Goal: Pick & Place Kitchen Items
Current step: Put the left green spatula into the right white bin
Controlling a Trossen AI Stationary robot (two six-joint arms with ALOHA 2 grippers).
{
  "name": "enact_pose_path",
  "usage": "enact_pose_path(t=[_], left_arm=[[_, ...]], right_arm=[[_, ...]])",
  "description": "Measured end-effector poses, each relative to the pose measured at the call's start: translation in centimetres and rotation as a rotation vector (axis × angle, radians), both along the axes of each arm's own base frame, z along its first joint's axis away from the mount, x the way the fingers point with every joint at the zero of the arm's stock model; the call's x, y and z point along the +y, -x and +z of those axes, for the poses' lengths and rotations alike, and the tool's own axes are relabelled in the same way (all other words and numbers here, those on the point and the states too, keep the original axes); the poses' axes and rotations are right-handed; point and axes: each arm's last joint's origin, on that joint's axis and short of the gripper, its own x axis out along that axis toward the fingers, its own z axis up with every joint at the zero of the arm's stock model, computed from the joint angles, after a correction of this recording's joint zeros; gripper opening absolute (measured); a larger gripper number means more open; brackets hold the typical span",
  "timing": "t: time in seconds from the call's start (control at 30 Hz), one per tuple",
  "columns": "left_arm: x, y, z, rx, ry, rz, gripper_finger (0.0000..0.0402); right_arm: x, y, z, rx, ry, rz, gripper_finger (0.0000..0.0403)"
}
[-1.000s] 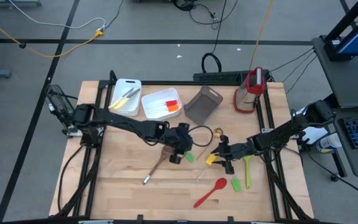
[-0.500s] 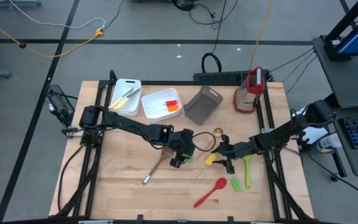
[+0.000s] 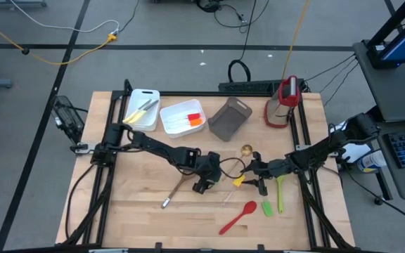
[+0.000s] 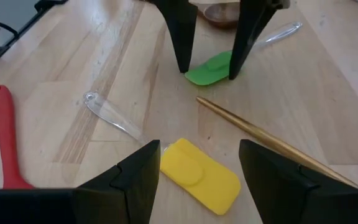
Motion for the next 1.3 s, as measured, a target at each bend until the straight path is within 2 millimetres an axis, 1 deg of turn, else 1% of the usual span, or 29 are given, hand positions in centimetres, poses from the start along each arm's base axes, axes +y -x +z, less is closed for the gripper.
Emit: enact_pose_path(t=[0.1,0.2,0.4,0.6,0.83,0.9,0.97,1.07,1.2,1.3], left_arm=[[0.4,0.1,-0.3,0.028,0.016,-0.003,0.0255],[0.9,0.4,-0.5,0.074,0.067,-0.012,0.0234],[2.0,0.5,-0.7,0.11,0.169,-0.002,0.0165],[2.7,0.4,-0.7,0.109,0.157,0.026,0.0101],[2.7,0.3,-0.4,0.08,0.14,0.055,0.0018],[2.5,0.3,0.1,0.066,0.123,0.082,0.0013],[2.7,0.3,0.2,0.057,0.092,0.114,0.0022],[2.7,0.7,1.2,0.049,0.019,0.149,0.0028],[3.0,1.2,3.8,-0.002,-0.051,0.181,0.0012],[3.4,1.8,5.9,-0.044,-0.124,0.231,0.0015]], right_arm=[[0.0,0.0,0.1,-0.008,-0.003,0.0,0.0212],[0.0,0.0,0.1,-0.011,-0.004,0.0,0.0212],[0.0,-0.1,0.2,-0.023,-0.009,0.0,0.0212],[0.1,-0.1,0.3,-0.031,-0.012,0.0,0.0212],[0.1,-0.2,0.4,-0.045,-0.017,0.0,0.0212],[0.1,-0.2,0.5,-0.051,-0.019,0.0,0.0212],[0.1,-0.2,0.5,-0.053,-0.02,0.0,0.0212],[0.1,-0.2,0.5,-0.055,-0.02,-0.001,0.0212],[0.1,-0.3,0.5,-0.057,-0.02,-0.004,0.0212],[0.0,-0.3,0.5,-0.061,-0.01,-0.024,0.0212]])
